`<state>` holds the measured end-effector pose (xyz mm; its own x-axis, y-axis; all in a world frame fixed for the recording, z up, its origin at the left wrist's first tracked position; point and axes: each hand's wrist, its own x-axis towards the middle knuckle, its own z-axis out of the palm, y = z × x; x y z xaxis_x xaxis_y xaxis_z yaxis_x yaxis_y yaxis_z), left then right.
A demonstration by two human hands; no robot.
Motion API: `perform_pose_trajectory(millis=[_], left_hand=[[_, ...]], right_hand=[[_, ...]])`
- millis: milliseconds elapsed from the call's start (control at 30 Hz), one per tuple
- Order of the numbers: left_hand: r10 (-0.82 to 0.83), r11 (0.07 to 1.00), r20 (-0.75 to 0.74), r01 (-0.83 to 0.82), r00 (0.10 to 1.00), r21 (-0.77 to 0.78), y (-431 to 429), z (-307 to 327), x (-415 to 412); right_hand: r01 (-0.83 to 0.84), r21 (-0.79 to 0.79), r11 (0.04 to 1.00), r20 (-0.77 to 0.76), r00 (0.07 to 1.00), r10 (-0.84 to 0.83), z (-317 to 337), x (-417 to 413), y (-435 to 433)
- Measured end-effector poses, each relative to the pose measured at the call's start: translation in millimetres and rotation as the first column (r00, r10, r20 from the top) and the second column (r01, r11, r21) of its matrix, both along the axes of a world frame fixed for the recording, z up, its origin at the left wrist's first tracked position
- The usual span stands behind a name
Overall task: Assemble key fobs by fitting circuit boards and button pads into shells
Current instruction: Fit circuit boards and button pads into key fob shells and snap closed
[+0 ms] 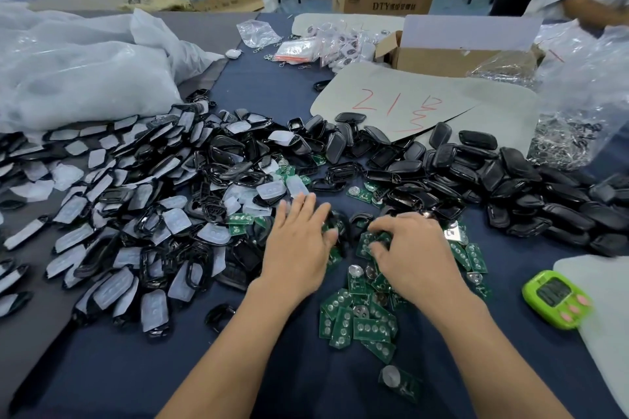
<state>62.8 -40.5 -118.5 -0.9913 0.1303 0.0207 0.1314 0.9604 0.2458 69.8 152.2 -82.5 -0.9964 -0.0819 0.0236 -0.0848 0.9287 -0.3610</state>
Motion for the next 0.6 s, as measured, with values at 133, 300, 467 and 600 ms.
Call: perform_pose_trajectory(millis=[133, 300, 467, 600], left_hand=[[0.059, 0.993, -0.07, -0.052, 0.996, 0.109, -2, 16, 3], [-0.235, 0.946, -0.016, 0.233, 0.972, 0.226, 33, 3, 75], [-0.207, 0.974, -0.046, 0.21, 0.977, 0.087, 43, -13, 67], [-0.199, 0.979, -0.126, 0.202, 0.972, 0.006, 40, -10, 38]], right_hand=[[-0.206, 0.038, 0.978, 0.171, 0.965, 0.197, -12, 16, 8], [-0.198, 0.015, 0.98, 0.039, 0.98, 0.197, -31, 14, 8], [-0.174, -0.015, 0.985, -0.034, 0.984, 0.174, -35, 8, 1], [-0.098, -0.117, 0.988, -0.047, 0.995, 0.093, -25, 0, 4]])
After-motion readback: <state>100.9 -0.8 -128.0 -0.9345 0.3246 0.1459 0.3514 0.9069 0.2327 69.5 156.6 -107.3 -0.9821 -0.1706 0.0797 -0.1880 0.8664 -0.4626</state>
